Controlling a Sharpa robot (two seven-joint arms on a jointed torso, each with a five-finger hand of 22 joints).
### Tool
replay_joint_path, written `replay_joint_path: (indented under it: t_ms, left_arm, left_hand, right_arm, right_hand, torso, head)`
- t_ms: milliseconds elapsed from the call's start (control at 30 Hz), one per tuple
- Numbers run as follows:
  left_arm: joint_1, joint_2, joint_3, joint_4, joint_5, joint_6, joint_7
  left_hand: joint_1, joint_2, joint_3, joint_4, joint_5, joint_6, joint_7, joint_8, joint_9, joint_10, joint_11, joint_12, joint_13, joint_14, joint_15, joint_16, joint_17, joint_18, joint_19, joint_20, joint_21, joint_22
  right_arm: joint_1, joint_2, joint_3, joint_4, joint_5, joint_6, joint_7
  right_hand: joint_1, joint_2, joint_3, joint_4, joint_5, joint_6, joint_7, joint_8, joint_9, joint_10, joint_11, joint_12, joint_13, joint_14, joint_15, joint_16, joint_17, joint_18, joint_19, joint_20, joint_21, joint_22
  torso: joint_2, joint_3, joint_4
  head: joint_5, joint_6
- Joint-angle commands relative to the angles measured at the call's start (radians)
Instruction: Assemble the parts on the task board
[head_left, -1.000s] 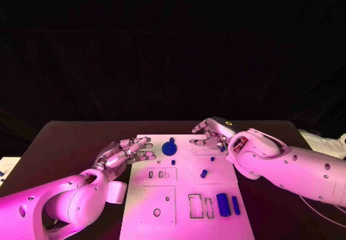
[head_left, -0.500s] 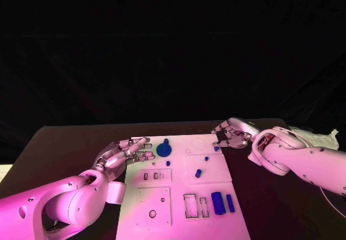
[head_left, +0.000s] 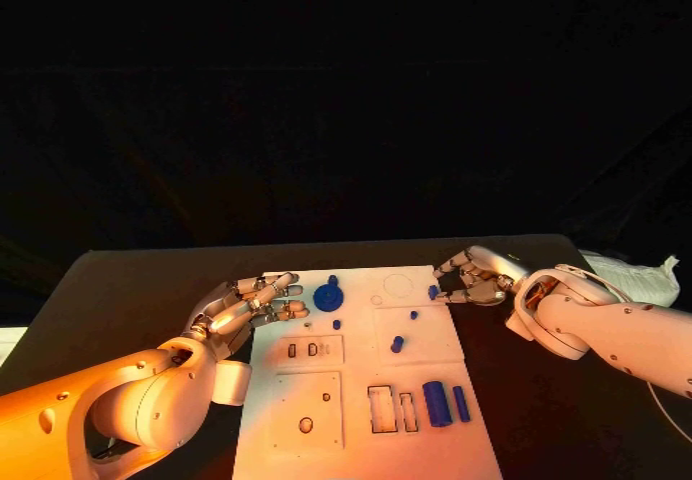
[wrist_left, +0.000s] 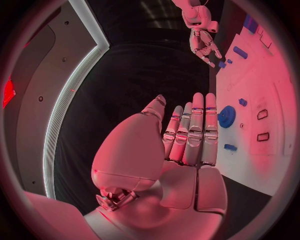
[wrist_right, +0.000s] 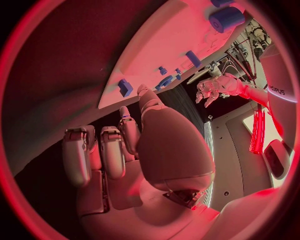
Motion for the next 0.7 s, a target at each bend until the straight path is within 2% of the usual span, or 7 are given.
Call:
replay_joint_path:
  t_ms: [33,167,467,533,700]
  left_arm:
    - [0.000,0.001,0.001,0.001,0.001,0.021,0.006]
    - [0.000,0.001,0.001,0.002,0.001,0.021,0.006]
    - [0.000,0.001,0.001,0.000,0.001,0.022,0.006]
    - [0.000,0.001,0.001,0.000,0.001,0.022,0.006]
    - [-0.001,0.002,0.001,-0.001,0.001,0.022,0.006]
  left_hand:
    - [0.008,0.005,-0.002,-0.006,0.005,0.004,0.002,-0.007,-0.001,0.005,0.002,-0.004,0.000,-0.005,0.002,-0.005,0.001,0.011,0.003,0.004,-0.006,-0.001]
    - [0.008,0.005,-0.002,-0.006,0.005,0.004,0.002,-0.007,-0.001,0.005,0.002,-0.004,0.000,-0.005,0.002,-0.005,0.001,0.011,0.003,0.004,-0.006,-0.001]
    - [0.008,0.005,-0.002,-0.006,0.005,0.004,0.002,-0.007,-0.001,0.005,0.002,-0.004,0.000,-0.005,0.002,-0.005,0.001,0.011,0.003,0.004,-0.006,-0.001]
    - [0.008,0.005,-0.002,-0.006,0.005,0.004,0.002,-0.007,-0.001,0.005,0.002,-0.004,0.000,-0.005,0.002,-0.005,0.001,0.011,0.003,0.004,-0.006,-0.001]
    - [0.009,0.006,0.000,-0.008,0.006,0.004,0.002,-0.008,-0.001,0.005,0.002,-0.005,-0.001,-0.004,0.002,-0.006,0.002,0.012,0.004,0.003,-0.006,-0.002]
  right_arm:
    - [-0.006,0.005,0.000,-0.008,0.004,-0.004,0.028]
    - [-0.010,0.013,0.000,-0.019,-0.003,-0.013,0.023]
    - [-0.022,0.042,0.001,-0.055,-0.007,-0.018,0.022]
    - [-0.025,0.047,0.001,-0.061,-0.007,-0.018,0.023]
    - [-0.029,0.061,0.001,-0.072,-0.007,-0.014,0.023]
  right_hand:
    - [0.013,0.004,0.003,-0.008,-0.007,-0.005,0.001,-0.003,-0.001,0.006,0.003,-0.006,0.036,0.104,0.006,0.006,0.252,-0.014,0.046,0.004,0.007,0.163]
    - [0.020,0.012,0.008,-0.013,-0.018,0.000,0.001,-0.001,0.000,0.008,0.003,-0.004,0.037,0.104,0.006,0.007,0.254,-0.015,0.047,0.004,0.008,0.165]
    - [0.033,0.041,0.030,-0.027,-0.101,0.030,-0.002,0.002,0.003,0.013,0.000,0.003,0.042,0.106,0.004,0.010,0.260,-0.015,0.048,0.003,0.009,0.168]
    - [0.036,0.046,0.035,-0.030,-0.110,0.037,-0.003,0.003,0.004,0.014,-0.001,0.004,0.043,0.105,0.003,0.010,0.260,-0.015,0.048,0.002,0.009,0.168]
    - [0.040,0.057,0.047,-0.035,-0.123,0.062,-0.013,0.007,0.007,0.015,-0.008,0.005,0.044,0.106,-0.002,0.010,0.260,-0.015,0.048,-0.001,0.010,0.170]
  torso:
    - [0.000,0.0000,-0.0006]
    - [0.000,0.0000,0.0011]
    - [0.000,0.0010,0.0004]
    - [0.000,0.0017,0.0001]
    - [-0.001,0.0008,0.0003]
  head:
    - [0.003,-0.001]
    - [0.002,-0.003]
    - [0.006,-0.006]
    - [0.007,-0.007]
    - [0.006,-0.010]
